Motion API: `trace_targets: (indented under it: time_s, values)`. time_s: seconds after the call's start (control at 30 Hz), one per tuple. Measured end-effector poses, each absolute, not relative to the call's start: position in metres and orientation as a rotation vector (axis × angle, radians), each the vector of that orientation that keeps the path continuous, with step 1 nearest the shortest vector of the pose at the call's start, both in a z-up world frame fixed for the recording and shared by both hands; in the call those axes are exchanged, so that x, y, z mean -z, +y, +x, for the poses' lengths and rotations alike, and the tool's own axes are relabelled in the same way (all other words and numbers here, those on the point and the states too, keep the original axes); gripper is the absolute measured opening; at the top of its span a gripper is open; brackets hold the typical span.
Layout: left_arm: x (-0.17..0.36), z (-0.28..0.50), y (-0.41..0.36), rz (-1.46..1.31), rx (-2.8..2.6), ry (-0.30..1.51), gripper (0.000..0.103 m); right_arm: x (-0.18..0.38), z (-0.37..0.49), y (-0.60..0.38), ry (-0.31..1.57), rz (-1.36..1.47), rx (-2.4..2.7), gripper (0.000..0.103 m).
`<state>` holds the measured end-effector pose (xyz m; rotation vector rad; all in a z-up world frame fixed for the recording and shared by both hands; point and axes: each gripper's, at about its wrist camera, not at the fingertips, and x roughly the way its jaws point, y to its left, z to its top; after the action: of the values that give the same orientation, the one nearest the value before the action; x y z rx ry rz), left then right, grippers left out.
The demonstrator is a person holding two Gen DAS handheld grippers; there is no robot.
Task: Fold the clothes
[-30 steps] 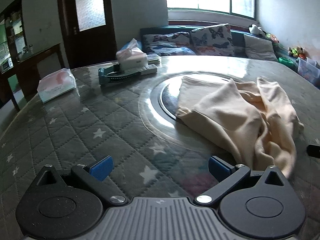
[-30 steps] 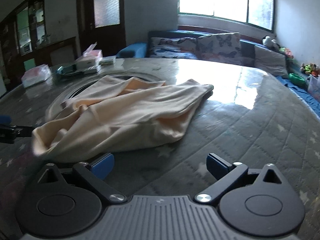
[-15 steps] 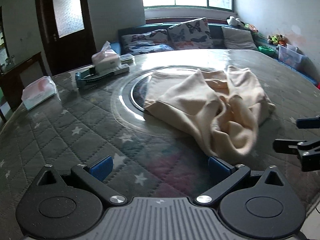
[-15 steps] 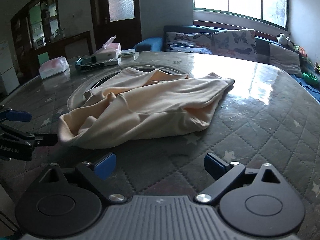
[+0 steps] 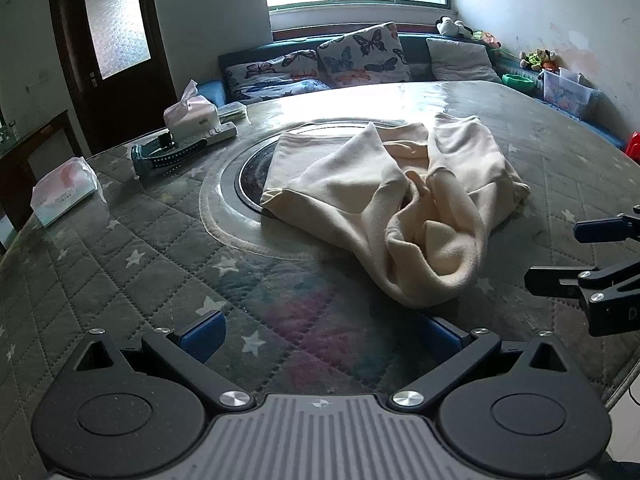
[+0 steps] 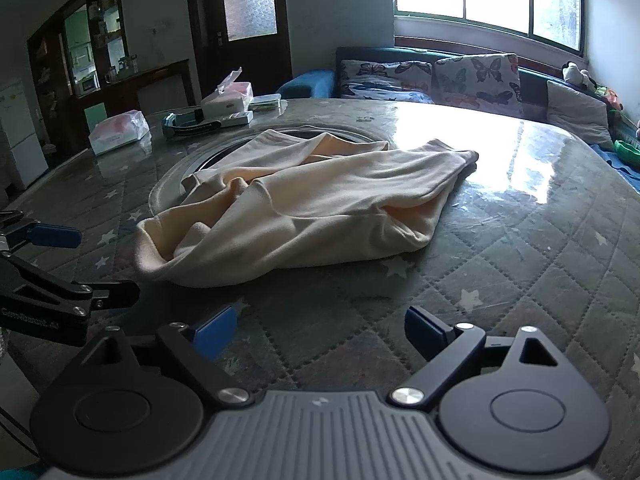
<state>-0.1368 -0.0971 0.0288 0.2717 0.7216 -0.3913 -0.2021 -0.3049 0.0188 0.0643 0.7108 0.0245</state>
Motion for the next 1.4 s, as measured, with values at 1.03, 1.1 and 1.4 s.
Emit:
trace_targets:
  time_s: [1.03,1.1,1.4]
  values:
    - [-0.034,-0.132,-0.105,0.308,0.448,0.715,0.103,-0.025,-0.189,-0.294,0.715,0.047,-0.074,0.086]
    - [-0.036,-0.131,-0.105,0.307,0.453,0.711,0.103,-0.027,-0.186,-0.293,0.712,0.039,-0.079,0.086]
    - [-0.060,-0.120,-0.100,0.294,0.494,0.667,0.103,-0.037,-0.170,-0.292,0.700,0.011,-0.107,0.086]
